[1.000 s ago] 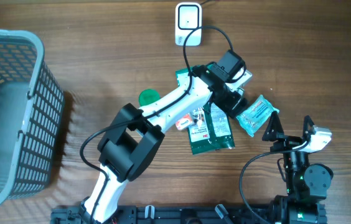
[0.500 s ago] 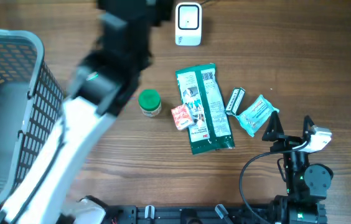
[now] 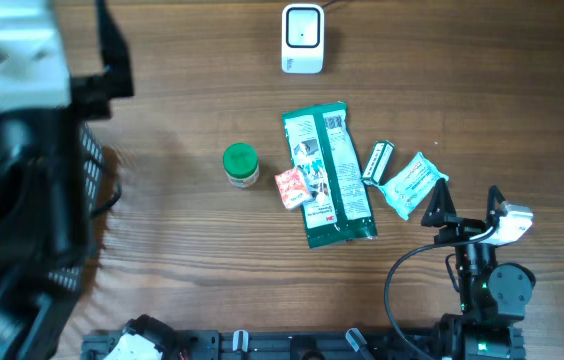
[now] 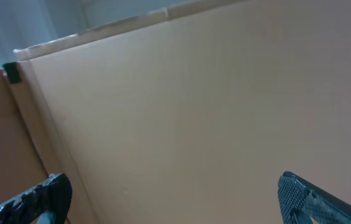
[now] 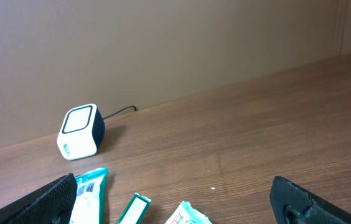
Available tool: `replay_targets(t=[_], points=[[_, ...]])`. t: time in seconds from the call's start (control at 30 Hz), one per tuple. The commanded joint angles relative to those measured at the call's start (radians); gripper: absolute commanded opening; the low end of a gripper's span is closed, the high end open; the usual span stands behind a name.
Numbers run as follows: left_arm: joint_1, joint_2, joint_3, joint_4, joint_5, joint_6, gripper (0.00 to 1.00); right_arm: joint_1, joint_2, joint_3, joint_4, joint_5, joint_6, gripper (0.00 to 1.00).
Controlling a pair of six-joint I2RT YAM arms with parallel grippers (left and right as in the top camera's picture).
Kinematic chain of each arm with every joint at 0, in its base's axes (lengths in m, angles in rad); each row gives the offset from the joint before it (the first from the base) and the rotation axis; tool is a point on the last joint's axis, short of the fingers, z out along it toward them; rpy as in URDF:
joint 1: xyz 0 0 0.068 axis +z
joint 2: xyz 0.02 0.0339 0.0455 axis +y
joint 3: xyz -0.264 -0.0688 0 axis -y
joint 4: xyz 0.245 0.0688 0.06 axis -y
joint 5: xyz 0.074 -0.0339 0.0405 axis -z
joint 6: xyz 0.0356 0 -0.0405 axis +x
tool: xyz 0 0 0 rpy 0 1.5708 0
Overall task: Scan the item barcode
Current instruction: 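Release the medicine box on the table and retract the left arm, then reach the right gripper to the red box and grasp it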
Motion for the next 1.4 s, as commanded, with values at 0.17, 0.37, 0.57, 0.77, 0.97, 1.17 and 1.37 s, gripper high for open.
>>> replay_targets(t=[0.17, 0.37, 0.57, 0.77, 0.97, 1.17, 1.37], points=[[0.035, -0.201, -0.167, 0.035, 0.114, -0.086, 1.00, 0.001, -0.005, -0.001, 0.003, 0.007, 0.007, 1.00], [0.200, -0.339, -0.282, 0.074, 0.285, -0.167, 1.00, 0.001, -0.005, -0.001, 0.003, 0.007, 0.007, 1.00], [0.377, -0.536, -0.306, 0.039, 0.559, -0.317, 1.00, 0.001, -0.005, -0.001, 0.003, 0.007, 0.007, 1.00], [0.481, -0.741, -0.306, 0.010, 0.692, -0.389, 1.00, 0.001, -0.005, -0.001, 0.003, 0.007, 0.007, 1.00], [0.613, -0.954, -0.306, -0.019, 0.691, -0.389, 1.00, 0.001, -0.005, -0.001, 0.003, 0.007, 0.007, 1.00], [0.691, -1.010, -0.308, -0.041, 0.691, -0.389, 1.00, 0.001, -0.005, -0.001, 0.003, 0.007, 0.007, 1.00], [0.715, -1.030, -0.308, -0.042, 0.691, -0.389, 1.00, 0.001, -0.005, -0.001, 0.003, 0.006, 0.008, 1.00]])
